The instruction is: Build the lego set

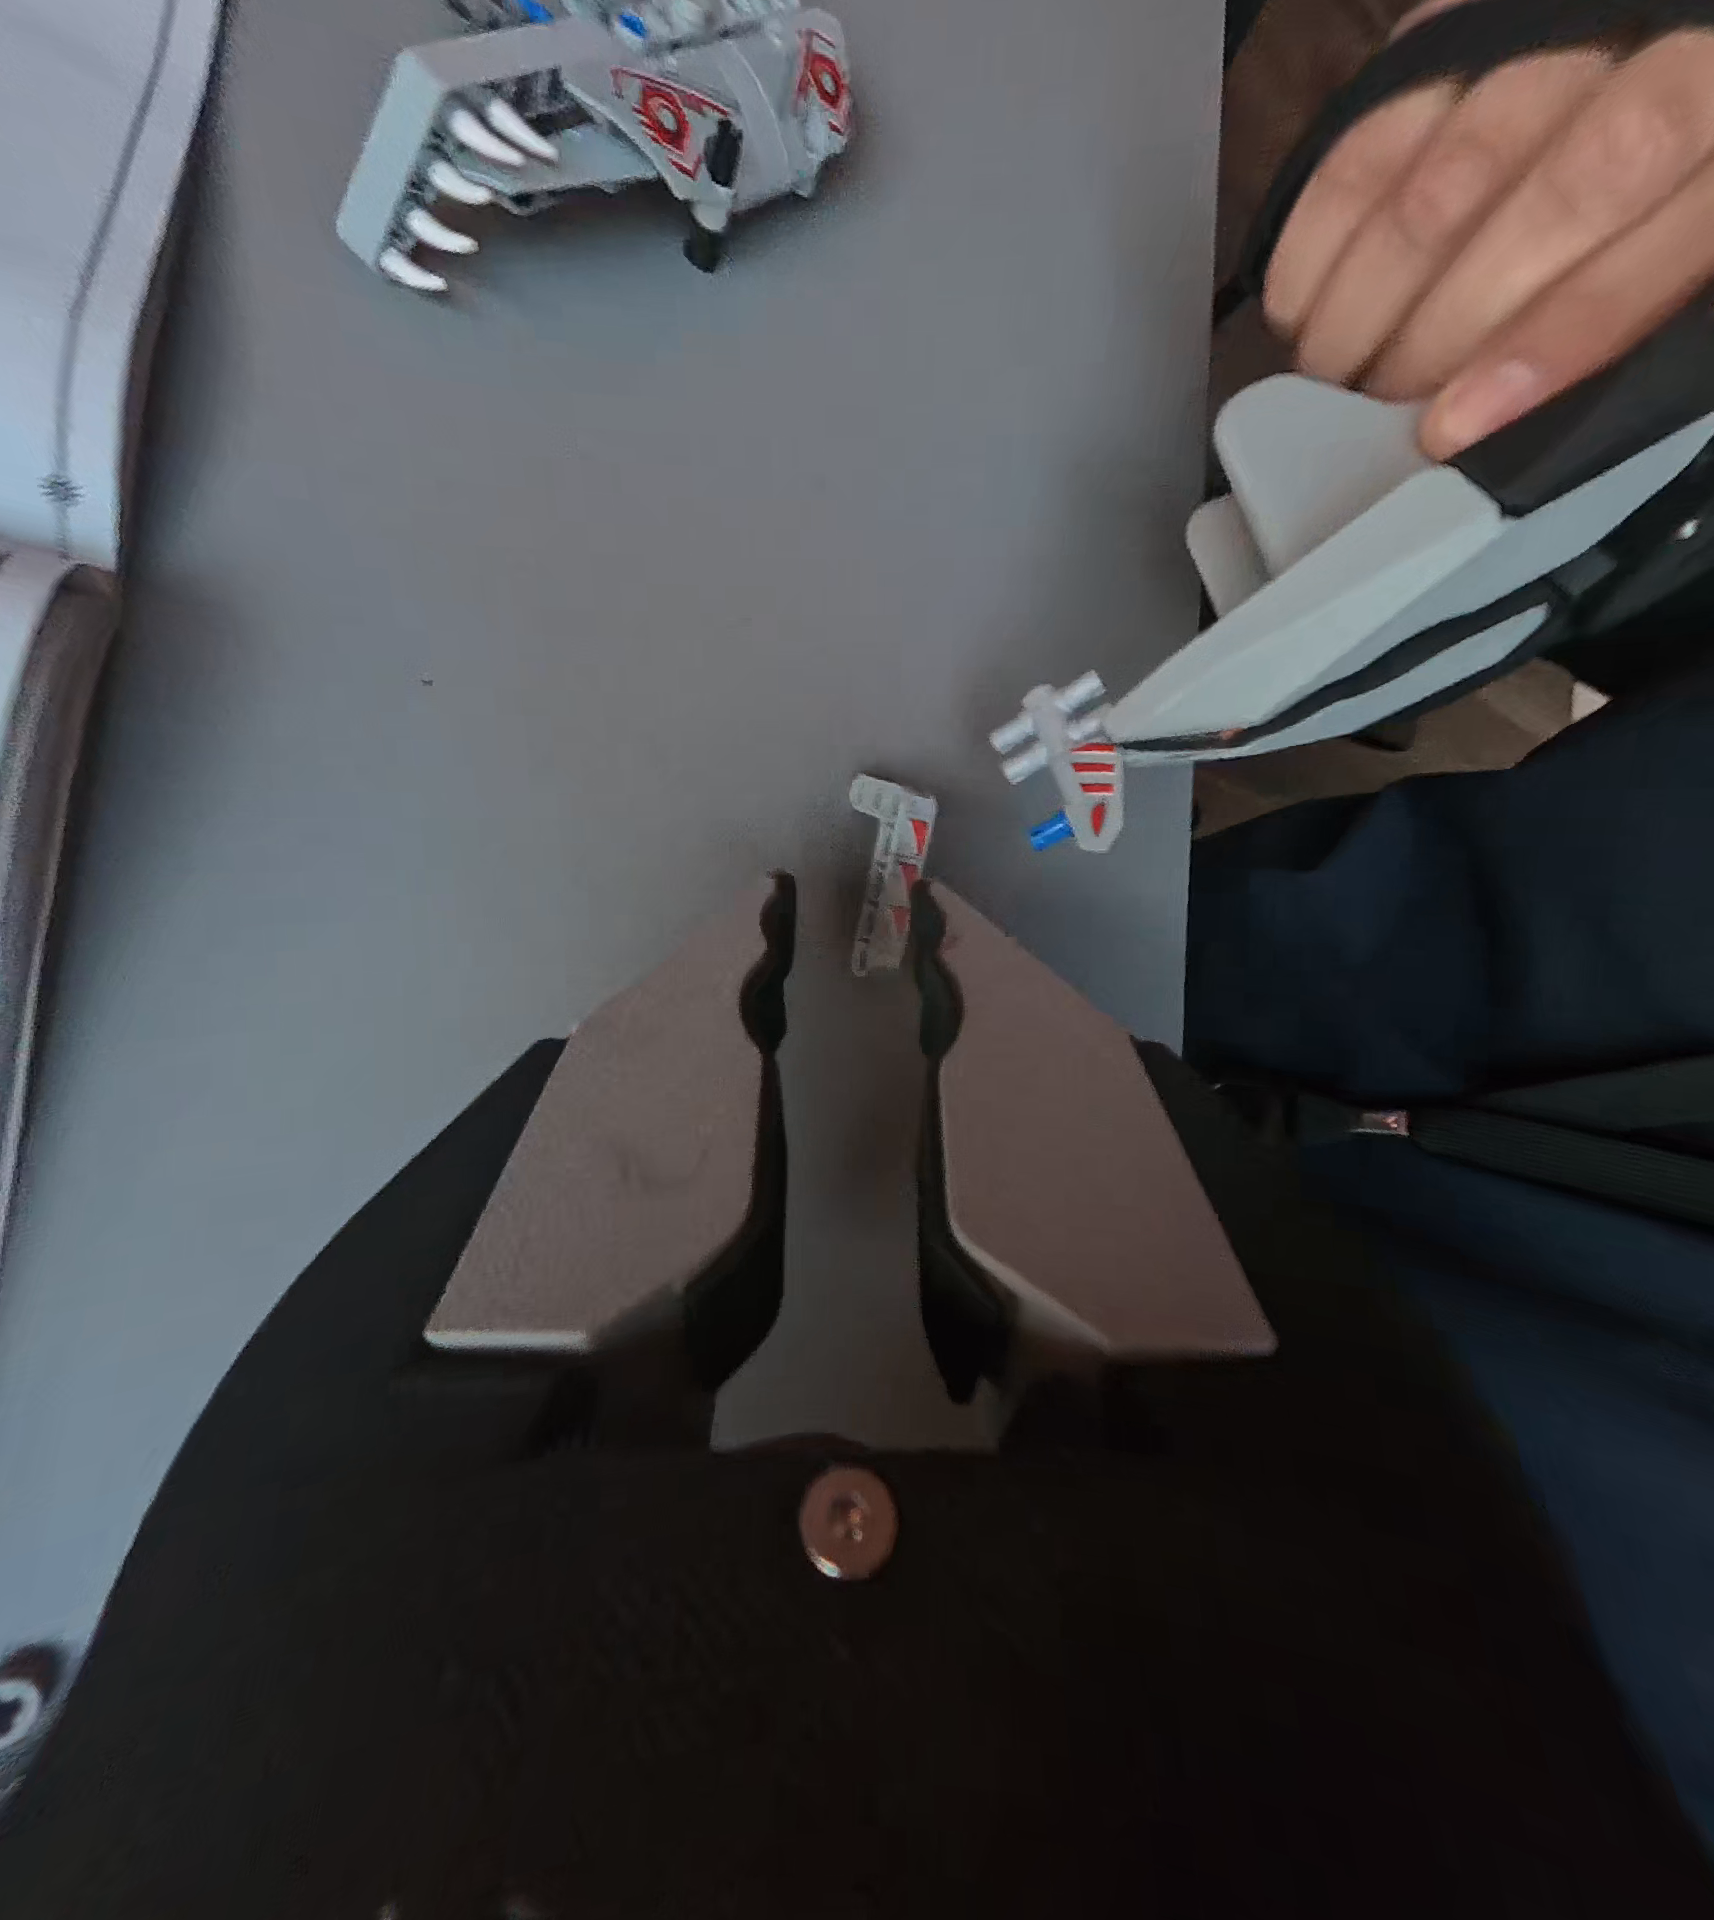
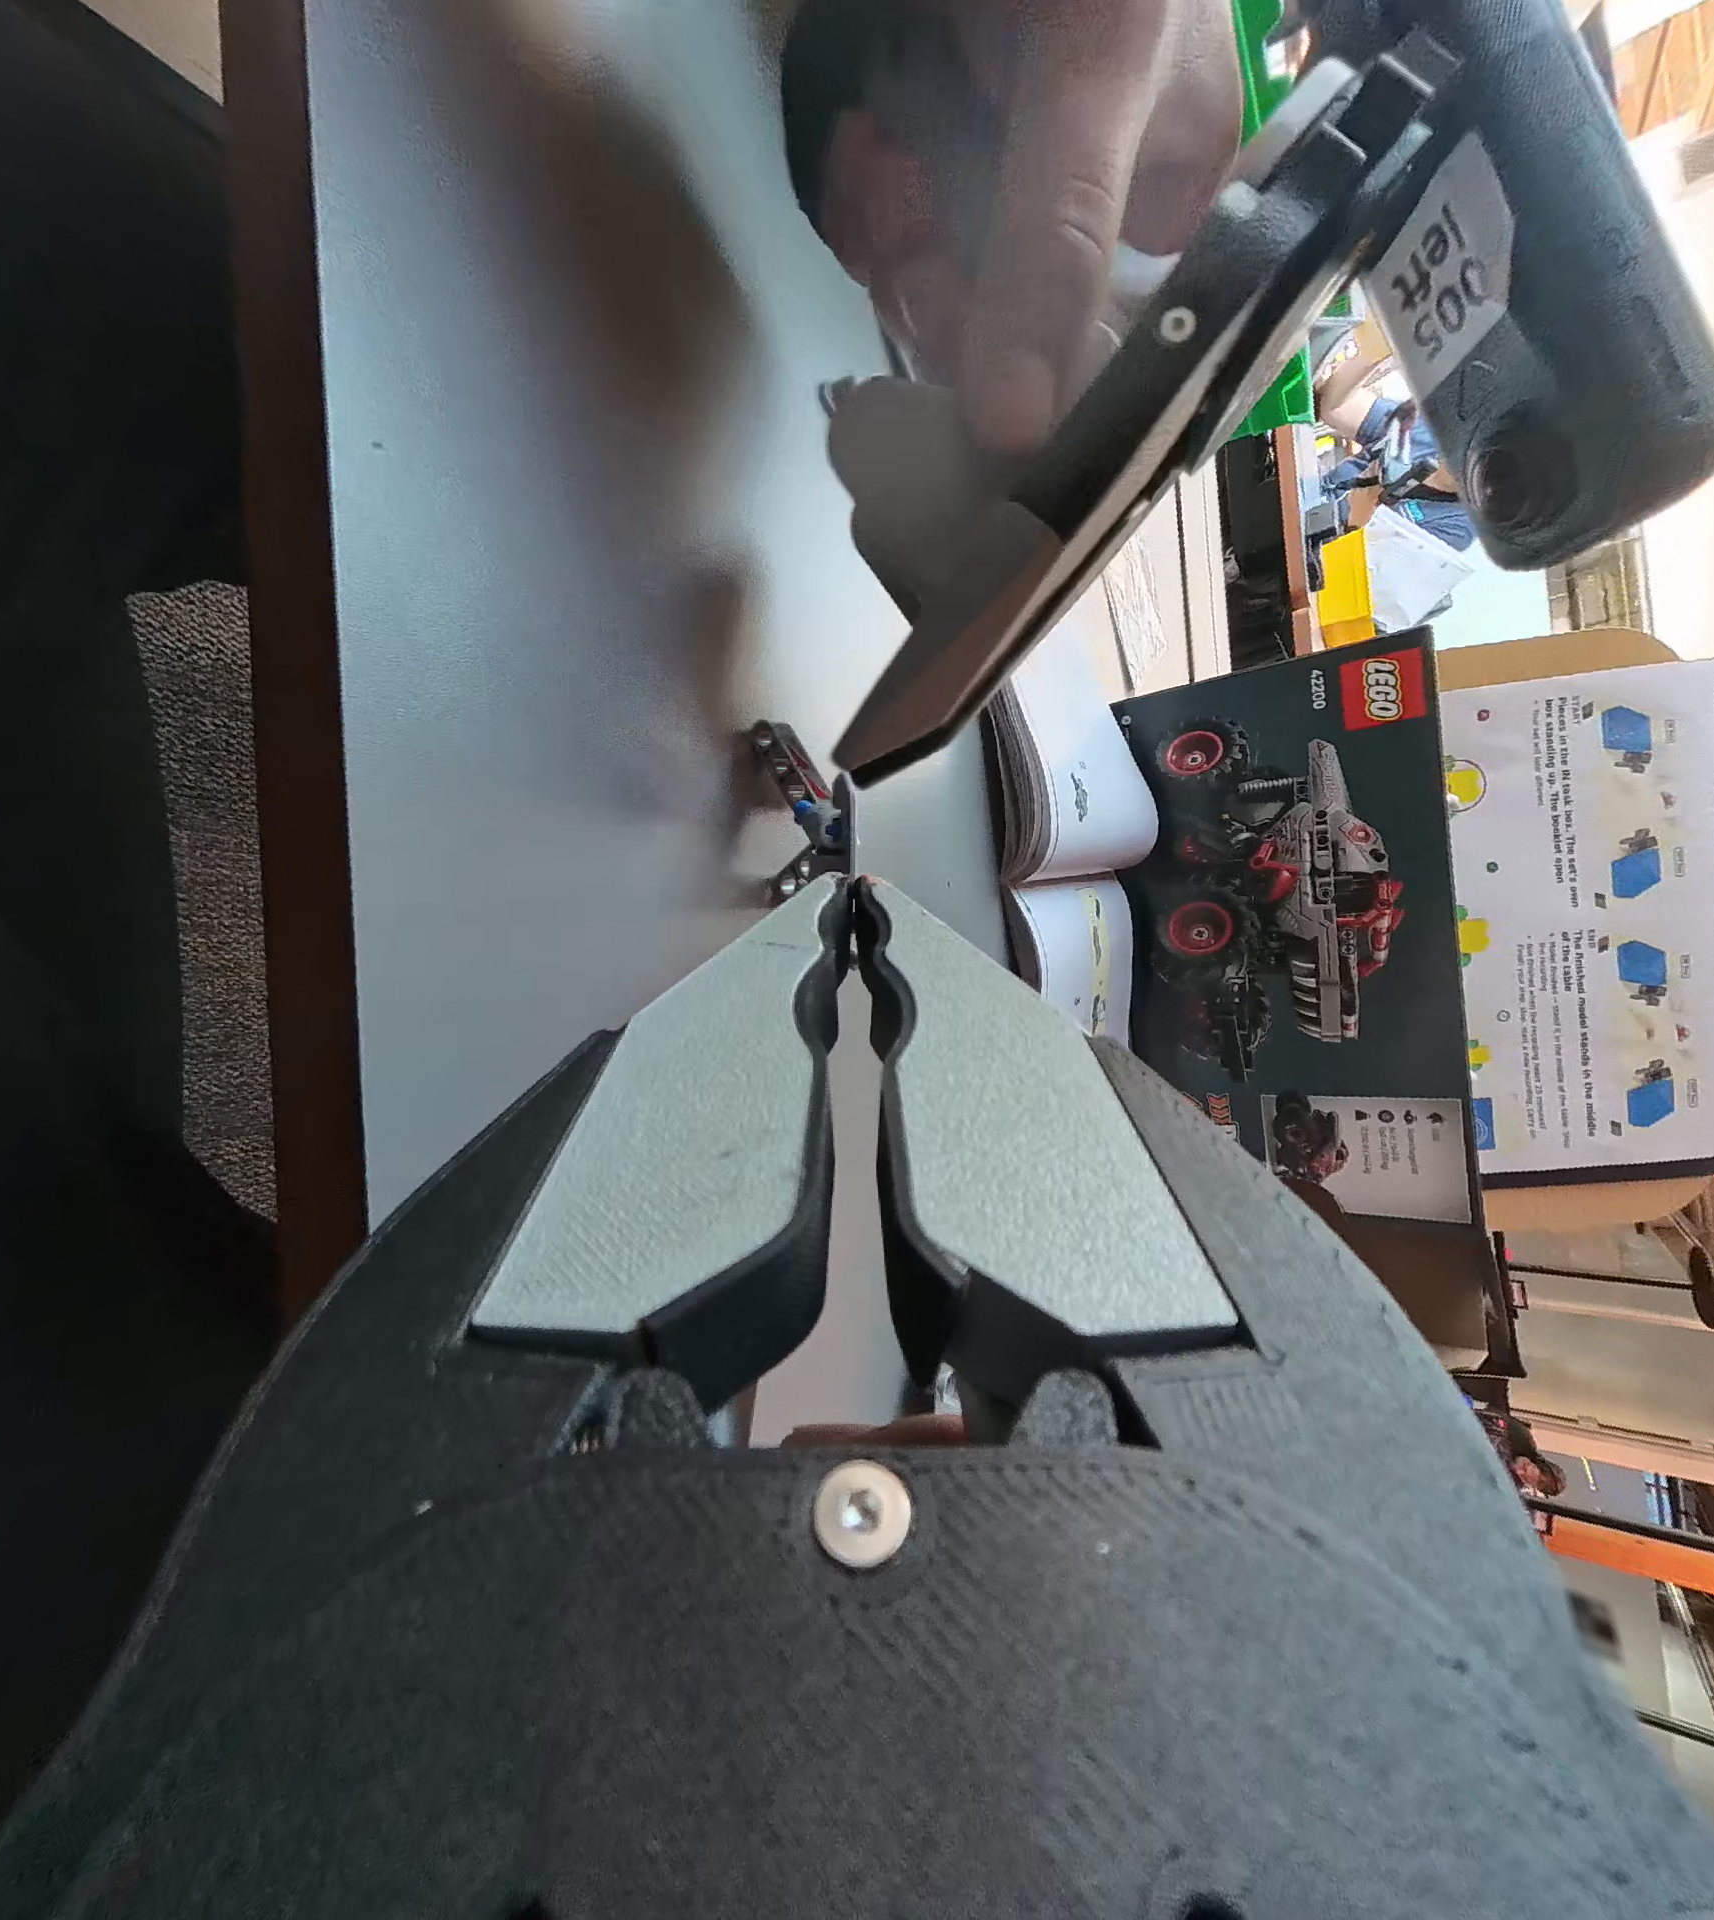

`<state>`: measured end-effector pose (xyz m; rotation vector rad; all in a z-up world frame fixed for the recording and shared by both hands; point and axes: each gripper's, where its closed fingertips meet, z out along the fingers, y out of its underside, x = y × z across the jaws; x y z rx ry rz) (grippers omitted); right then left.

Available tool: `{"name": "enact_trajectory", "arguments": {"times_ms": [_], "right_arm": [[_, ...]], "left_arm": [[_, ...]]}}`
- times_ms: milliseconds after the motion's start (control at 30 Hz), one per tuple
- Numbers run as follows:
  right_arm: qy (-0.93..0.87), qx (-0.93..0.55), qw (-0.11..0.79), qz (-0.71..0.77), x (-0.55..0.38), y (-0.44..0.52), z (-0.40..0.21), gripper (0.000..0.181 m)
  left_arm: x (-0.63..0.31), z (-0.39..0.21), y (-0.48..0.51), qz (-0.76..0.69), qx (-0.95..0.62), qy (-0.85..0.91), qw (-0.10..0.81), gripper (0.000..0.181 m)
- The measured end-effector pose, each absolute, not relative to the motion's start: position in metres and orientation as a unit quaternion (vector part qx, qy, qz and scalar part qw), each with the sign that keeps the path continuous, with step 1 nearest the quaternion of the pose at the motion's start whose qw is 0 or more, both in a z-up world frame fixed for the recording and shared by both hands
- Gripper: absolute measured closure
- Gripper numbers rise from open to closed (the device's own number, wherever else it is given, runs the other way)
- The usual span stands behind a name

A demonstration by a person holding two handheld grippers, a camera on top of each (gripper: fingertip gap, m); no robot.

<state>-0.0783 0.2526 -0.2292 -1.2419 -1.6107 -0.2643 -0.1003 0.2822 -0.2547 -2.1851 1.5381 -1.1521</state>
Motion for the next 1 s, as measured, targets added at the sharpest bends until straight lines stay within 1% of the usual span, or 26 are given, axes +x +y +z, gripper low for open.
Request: {"name": "enact_trajectory", "arguments": {"times_ms": [100,200,267,333,367,400,467,600,733,800,867,933,1000], "right_arm": [[-0.666,-0.522,0.521,-0.108,-0.076,0.255,-0.228,0.181],[-0.663,-0.524,0.524,-0.107,-0.073,0.255,-0.226,0.181],[-0.661,-0.526,0.524,-0.107,-0.071,0.255,-0.227,0.181],[-0.660,-0.527,0.525,-0.107,-0.070,0.255,-0.227,0.181],[-0.660,-0.527,0.525,-0.107,-0.070,0.255,-0.227,0.181],[-0.659,-0.526,0.526,-0.107,-0.070,0.255,-0.227,0.181],[-0.660,-0.525,0.527,-0.106,-0.070,0.254,-0.226,0.181],[-0.659,-0.524,0.529,-0.105,-0.069,0.252,-0.224,0.181],[-0.654,-0.529,0.531,-0.102,-0.065,0.252,-0.223,0.181],[-0.652,-0.532,0.531,-0.101,-0.063,0.251,-0.223,0.181],[-0.648,-0.533,0.534,-0.104,-0.060,0.253,-0.221,0.181],[-0.641,-0.539,0.538,-0.093,-0.059,0.256,-0.218,0.181],[-0.633,-0.557,0.535,-0.053,-0.058,0.262,-0.214,0.181]], "left_arm": [[-0.102,-0.250,0.300,-0.399,-0.757,0.503,0.121,0.157],[-0.098,-0.238,0.286,-0.423,-0.737,0.515,0.116,0.146],[-0.097,-0.244,0.274,-0.403,-0.732,0.537,0.112,0.140],[-0.097,-0.258,0.272,-0.356,-0.741,0.559,0.112,0.148],[-0.096,-0.264,0.271,-0.341,-0.740,0.569,0.110,0.155],[-0.095,-0.266,0.270,-0.339,-0.736,0.577,0.105,0.166],[-0.093,-0.267,0.274,-0.341,-0.735,0.579,0.088,0.171],[-0.092,-0.264,0.297,-0.349,-0.750,0.560,0.055,0.160],[-0.088,-0.264,0.312,-0.345,-0.743,0.571,0.053,0.160],[-0.085,-0.265,0.316,-0.339,-0.743,0.575,0.061,0.162],[-0.086,-0.262,0.316,-0.338,-0.742,0.576,0.065,0.151],[-0.092,-0.256,0.315,-0.332,-0.741,0.578,0.077,0.149],[-0.097,-0.244,0.313,-0.327,-0.733,0.584,0.119,0.148]]}}
